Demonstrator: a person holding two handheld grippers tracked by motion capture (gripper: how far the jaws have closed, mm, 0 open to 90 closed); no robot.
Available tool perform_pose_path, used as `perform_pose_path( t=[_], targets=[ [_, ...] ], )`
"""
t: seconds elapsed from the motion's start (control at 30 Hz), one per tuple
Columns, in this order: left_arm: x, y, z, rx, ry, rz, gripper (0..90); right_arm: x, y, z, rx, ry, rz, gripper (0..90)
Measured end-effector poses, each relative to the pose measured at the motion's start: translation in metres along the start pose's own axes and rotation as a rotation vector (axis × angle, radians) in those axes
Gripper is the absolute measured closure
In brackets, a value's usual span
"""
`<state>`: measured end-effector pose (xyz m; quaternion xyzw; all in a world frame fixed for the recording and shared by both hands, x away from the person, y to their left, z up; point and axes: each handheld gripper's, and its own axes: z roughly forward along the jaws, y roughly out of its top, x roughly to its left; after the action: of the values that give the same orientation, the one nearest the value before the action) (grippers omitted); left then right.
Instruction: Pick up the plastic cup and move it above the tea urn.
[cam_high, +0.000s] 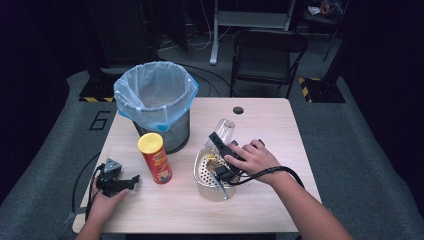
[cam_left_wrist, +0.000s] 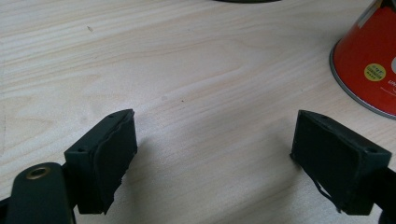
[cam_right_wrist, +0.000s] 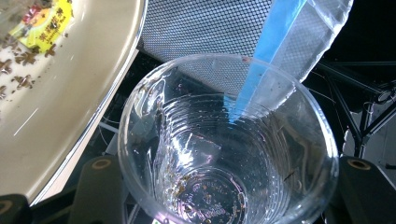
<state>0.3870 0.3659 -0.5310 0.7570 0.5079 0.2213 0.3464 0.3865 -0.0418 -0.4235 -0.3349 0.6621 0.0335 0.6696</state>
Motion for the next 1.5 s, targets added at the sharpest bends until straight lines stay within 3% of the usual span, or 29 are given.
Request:
perform_pose_path(
  t=[0.07,0.1,0.5,0.53,0.57,0.63,0.77,0.8,0.9,1.1,1.13,1.27,1.37,1.4,1.5],
  targets=[
    [0.0,0.0,0.0,0.0,0.0,0.0,13.8,0.0003,0.0,-0.0003,0.0,0.004,-0.001,37.4],
    [0.0,0.0,0.0,0.0,0.0,0.0,13.8,-0.0008,0.0002,0.0002,0.0,-0.053,0.01,37.4],
    [-0.0001,0.0,0.0,0.0,0.0,0.0,13.7,-0.0015,0.0001,-0.0018,-0.001,-0.058,0.009,37.4],
    [-0.0001,0.0,0.0,0.0,0.0,0.0,13.7,-0.0005,0.0001,-0.003,0.004,-0.013,-0.002,37.4],
    [0.0,0.0,0.0,0.0,0.0,0.001,13.7,-0.0024,0.0001,-0.0029,0.003,-0.068,0.001,37.4],
    [-0.0001,0.0,0.0,0.0,0.0,0.0,13.7,-0.0047,0.0003,-0.0029,-0.007,-0.07,-0.025,37.4],
    [-0.0001,0.0,0.0,0.0,0.0,0.001,13.7,-0.0049,0.0004,-0.0037,-0.006,-0.068,-0.027,37.4],
    [-0.0001,0.0,0.0,0.0,0.0,0.0,13.7,-0.0035,0.0006,-0.0044,-0.012,-0.019,-0.033,37.4],
    [0.0,0.0,0.0,0.0,0.0,0.001,13.7,-0.0019,0.0007,-0.0056,-0.003,-0.013,-0.012,37.4],
    [-0.0001,0.0,0.0,0.0,0.001,0.0,13.7,-0.002,0.0014,-0.0068,-0.001,-0.041,-0.008,37.4],
    [-0.0001,0.0,0.0,0.0,0.0,0.001,13.7,-0.0066,0.002,-0.0058,-0.019,-0.076,-0.052,37.4],
    [-0.0001,0.0,0.0,0.0,0.0,0.0,13.7,-0.005,0.002,-0.0066,-0.015,-0.082,-0.022,37.4],
    [-0.0001,0.0,0.0,0.0,0.0,0.0,13.7,-0.0056,0.0016,-0.0074,-0.014,-0.085,-0.025,37.4],
    [-0.0001,0.0,0.0,0.0,0.0,0.001,13.7,-0.0075,0.0013,-0.0071,-0.026,-0.084,-0.054,37.4],
    [-0.0001,0.0,0.0,0.0,0.0,0.001,13.7,-0.0065,0.001,-0.0078,-0.022,-0.088,-0.038,37.4]
  ],
)
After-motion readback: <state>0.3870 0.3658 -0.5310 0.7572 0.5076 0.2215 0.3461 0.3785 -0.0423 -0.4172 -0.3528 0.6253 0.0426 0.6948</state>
